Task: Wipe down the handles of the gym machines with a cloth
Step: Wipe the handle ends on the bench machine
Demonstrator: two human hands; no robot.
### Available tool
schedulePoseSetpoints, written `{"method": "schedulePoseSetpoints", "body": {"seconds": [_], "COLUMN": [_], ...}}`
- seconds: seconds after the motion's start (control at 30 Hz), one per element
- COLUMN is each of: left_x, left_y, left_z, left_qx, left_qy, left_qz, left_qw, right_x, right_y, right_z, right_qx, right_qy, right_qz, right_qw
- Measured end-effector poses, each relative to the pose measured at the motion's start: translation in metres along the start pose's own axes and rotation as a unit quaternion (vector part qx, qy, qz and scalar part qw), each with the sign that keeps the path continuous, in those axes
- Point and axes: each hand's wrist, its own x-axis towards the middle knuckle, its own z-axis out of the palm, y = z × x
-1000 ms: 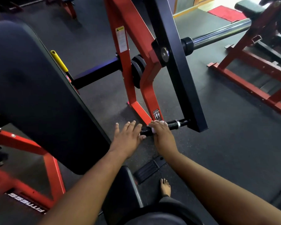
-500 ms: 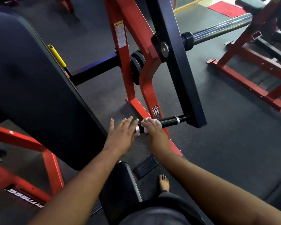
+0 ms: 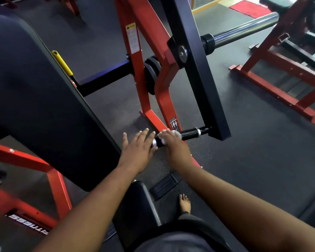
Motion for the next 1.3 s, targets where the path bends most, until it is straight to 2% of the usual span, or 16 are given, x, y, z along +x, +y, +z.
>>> {"method": "schedulePoseSetpoints", "body": {"seconds": [0.13, 0.27, 0.33, 0.4, 0.43, 0.47, 0.5, 0.57, 0.6, 0.67, 0.77, 0.87, 1.0, 1.07, 1.2, 1.3], "left_x": [0.004, 0.005, 0.007, 0.011, 0.013, 0.015, 0.016, 0.019, 0.019, 0.018, 0.017, 0.016, 0.016, 0.017, 0.016, 0.017], "left_y": [-0.011, -0.015, -0.013, -0.009, -0.005, -0.002, 0.002, 0.008, 0.01, 0.012, 0.014, 0.015, 0.015, 0.014, 0.014, 0.014], "left_z": [-0.003, -0.009, -0.012, -0.013, -0.012, -0.011, -0.008, -0.005, -0.003, -0.002, -0.002, -0.004, -0.005, -0.005, -0.004, -0.003], "left_qx": [-0.001, 0.01, 0.011, 0.01, 0.012, 0.02, 0.03, 0.045, 0.042, 0.026, 0.028, 0.036, 0.041, 0.041, 0.035, 0.026], "left_qy": [-0.02, -0.034, -0.037, -0.036, -0.037, -0.037, -0.039, -0.051, -0.053, -0.05, -0.045, -0.043, -0.059, -0.064, -0.065, -0.063], "left_qz": [0.03, 0.053, 0.059, 0.068, 0.076, 0.086, 0.095, 0.102, 0.097, 0.083, 0.076, 0.074, 0.076, 0.074, 0.076, 0.072], "left_qw": [0.999, 0.998, 0.997, 0.997, 0.996, 0.995, 0.994, 0.992, 0.993, 0.995, 0.996, 0.996, 0.995, 0.994, 0.994, 0.995], "right_x": [-0.022, -0.046, -0.056, -0.058, -0.055, -0.048, -0.039, -0.015, -0.004, 0.014, 0.017, 0.001, -0.022, -0.023, 0.005, 0.017], "right_y": [0.004, 0.033, 0.05, 0.064, 0.068, 0.067, 0.063, 0.05, 0.043, 0.026, 0.006, -0.02, -0.023, -0.007, 0.028, 0.019], "right_z": [0.005, -0.008, -0.013, -0.011, -0.009, -0.006, -0.001, 0.008, 0.011, 0.016, 0.024, 0.037, 0.035, 0.019, -0.01, 0.007], "right_qx": [0.098, 0.031, 0.045, 0.151, 0.243, 0.352, 0.473, 0.653, 0.687, 0.696, 0.68, 0.715, 0.704, 0.677, 0.654, 0.652], "right_qy": [-0.006, -0.102, -0.075, 0.059, 0.127, 0.168, 0.184, 0.224, 0.243, 0.273, 0.261, 0.172, 0.048, 0.106, 0.302, 0.278], "right_qz": [-0.052, -0.1, -0.035, 0.153, 0.279, 0.381, 0.435, 0.436, 0.434, 0.442, 0.455, 0.417, 0.385, 0.423, 0.484, 0.487], "right_qw": [0.994, 0.989, 0.996, 0.975, 0.92, 0.838, 0.744, 0.578, 0.53, 0.496, 0.512, 0.534, 0.595, 0.593, 0.496, 0.51]}}
